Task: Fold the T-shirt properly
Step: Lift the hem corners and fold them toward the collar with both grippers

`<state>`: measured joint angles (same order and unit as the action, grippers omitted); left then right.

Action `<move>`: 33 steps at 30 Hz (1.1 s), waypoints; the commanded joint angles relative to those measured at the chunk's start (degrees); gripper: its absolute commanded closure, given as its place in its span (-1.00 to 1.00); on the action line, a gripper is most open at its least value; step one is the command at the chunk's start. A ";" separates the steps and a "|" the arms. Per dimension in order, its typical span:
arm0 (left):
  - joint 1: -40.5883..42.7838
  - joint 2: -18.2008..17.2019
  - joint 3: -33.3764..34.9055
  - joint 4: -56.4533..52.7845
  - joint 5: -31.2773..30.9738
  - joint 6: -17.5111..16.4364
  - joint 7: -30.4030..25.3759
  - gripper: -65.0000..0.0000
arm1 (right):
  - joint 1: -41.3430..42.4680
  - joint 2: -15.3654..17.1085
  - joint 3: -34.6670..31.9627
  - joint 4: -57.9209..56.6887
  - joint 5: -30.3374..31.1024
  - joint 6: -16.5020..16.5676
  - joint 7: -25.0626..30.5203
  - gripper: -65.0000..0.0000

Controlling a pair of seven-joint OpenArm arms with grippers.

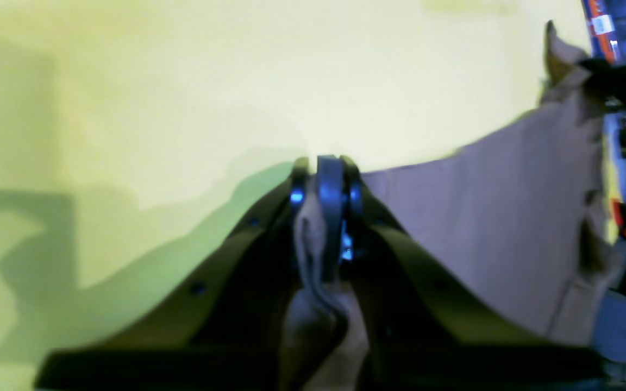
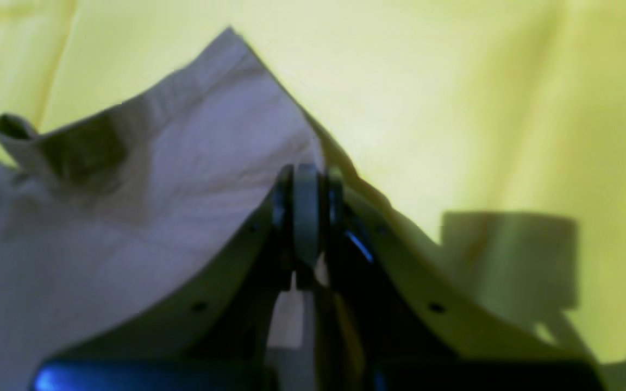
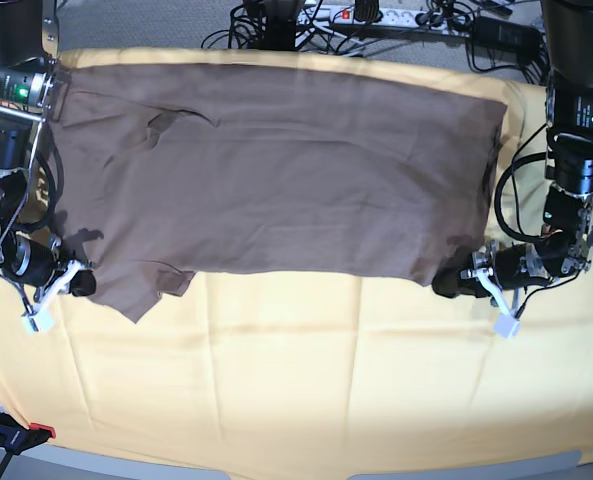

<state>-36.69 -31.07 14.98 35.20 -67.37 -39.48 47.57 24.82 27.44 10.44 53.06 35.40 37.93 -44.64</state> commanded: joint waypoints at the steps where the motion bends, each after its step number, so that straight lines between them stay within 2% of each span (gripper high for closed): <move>1: -2.34 -0.68 -0.44 0.68 0.00 -0.52 -2.49 1.00 | 2.34 1.14 0.26 0.76 0.11 -0.42 2.78 1.00; 7: -4.61 -0.24 -0.44 0.68 6.51 -0.52 -9.25 1.00 | 3.96 1.11 0.26 0.76 -1.60 -0.90 5.95 1.00; 13: -6.40 -0.15 -0.44 0.68 14.95 -0.52 -19.02 1.00 | 4.24 1.11 0.26 0.76 -7.26 -2.89 10.69 1.00; 18: -7.65 0.42 -0.44 0.68 17.86 -0.52 -22.10 1.00 | 4.98 0.90 0.24 0.76 -7.39 -2.91 11.72 1.00; 23: -7.76 0.66 -0.44 0.68 17.77 -0.52 -20.26 1.00 | 5.66 0.85 -0.02 0.76 -8.28 -2.47 10.84 1.00; 26: -7.78 0.55 -0.44 0.68 13.88 -0.52 -16.09 1.00 | 5.46 0.87 -0.02 0.76 -7.80 1.62 8.26 1.00; 30: -7.78 0.39 -0.44 1.29 6.84 -0.52 -9.53 1.00 | 5.49 1.03 0.00 0.96 1.25 2.07 1.20 1.00; 33: -7.78 0.39 -0.44 2.97 2.19 -0.52 -1.60 1.00 | 5.20 1.18 -0.02 0.98 2.86 2.07 -0.68 1.00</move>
<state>-42.39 -29.80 14.98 37.12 -63.77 -39.48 47.33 28.32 27.27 10.22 52.97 37.01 39.70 -46.17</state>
